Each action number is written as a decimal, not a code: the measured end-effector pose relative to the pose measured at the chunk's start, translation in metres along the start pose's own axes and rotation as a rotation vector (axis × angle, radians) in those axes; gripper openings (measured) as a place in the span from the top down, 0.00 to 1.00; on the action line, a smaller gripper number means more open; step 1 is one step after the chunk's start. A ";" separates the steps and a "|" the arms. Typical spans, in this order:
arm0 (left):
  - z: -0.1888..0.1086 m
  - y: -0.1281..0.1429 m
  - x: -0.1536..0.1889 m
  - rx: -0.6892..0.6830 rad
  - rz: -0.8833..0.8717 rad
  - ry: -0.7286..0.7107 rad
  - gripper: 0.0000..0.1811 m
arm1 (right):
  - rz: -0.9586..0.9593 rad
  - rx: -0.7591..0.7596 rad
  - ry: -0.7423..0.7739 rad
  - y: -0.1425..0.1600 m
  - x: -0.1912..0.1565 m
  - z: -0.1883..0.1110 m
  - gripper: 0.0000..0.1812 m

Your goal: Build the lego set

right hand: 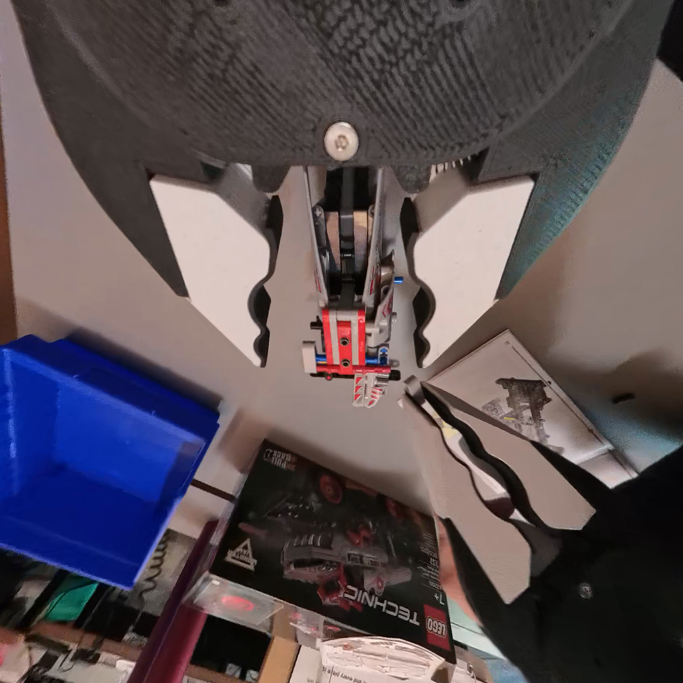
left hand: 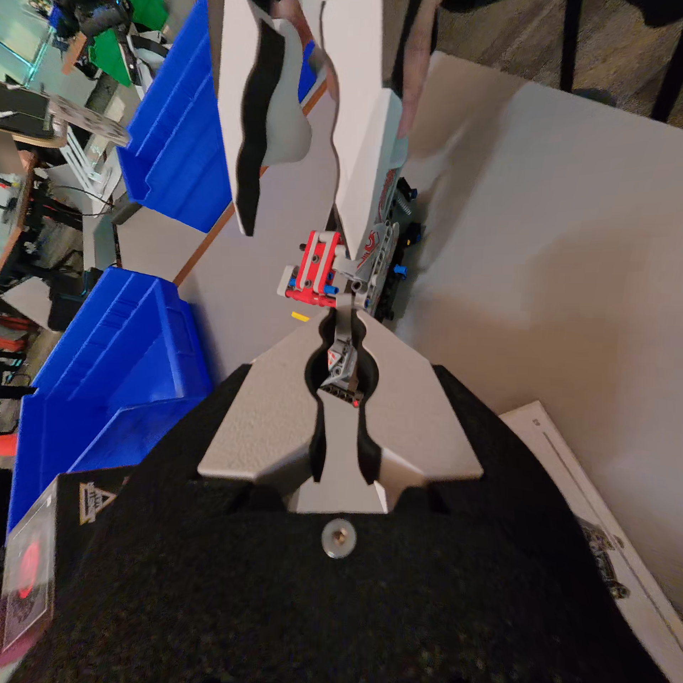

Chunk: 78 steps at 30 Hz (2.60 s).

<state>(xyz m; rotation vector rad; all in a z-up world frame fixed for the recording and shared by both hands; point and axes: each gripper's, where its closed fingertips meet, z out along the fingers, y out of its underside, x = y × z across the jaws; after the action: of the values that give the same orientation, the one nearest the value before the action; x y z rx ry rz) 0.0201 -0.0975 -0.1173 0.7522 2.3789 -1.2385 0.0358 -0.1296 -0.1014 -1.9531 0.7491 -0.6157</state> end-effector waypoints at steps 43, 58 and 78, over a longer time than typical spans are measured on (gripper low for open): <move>-0.002 -0.015 0.014 0.098 0.005 0.067 0.97 | -0.365 0.018 -0.053 0.001 -0.051 0.002 0.96; -0.004 -0.017 -0.008 0.004 0.220 -0.253 0.88 | 0.192 0.049 -0.059 0.000 -0.027 -0.002 0.97; 0.004 -0.023 0.002 -0.222 0.593 -0.528 0.97 | 0.236 0.006 -0.130 0.003 -0.041 0.000 0.97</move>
<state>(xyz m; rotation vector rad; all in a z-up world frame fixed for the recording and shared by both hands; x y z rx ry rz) 0.0049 -0.1110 -0.1065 0.8450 1.6578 -0.7804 0.0072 -0.1015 -0.1084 -1.8449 0.8776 -0.3445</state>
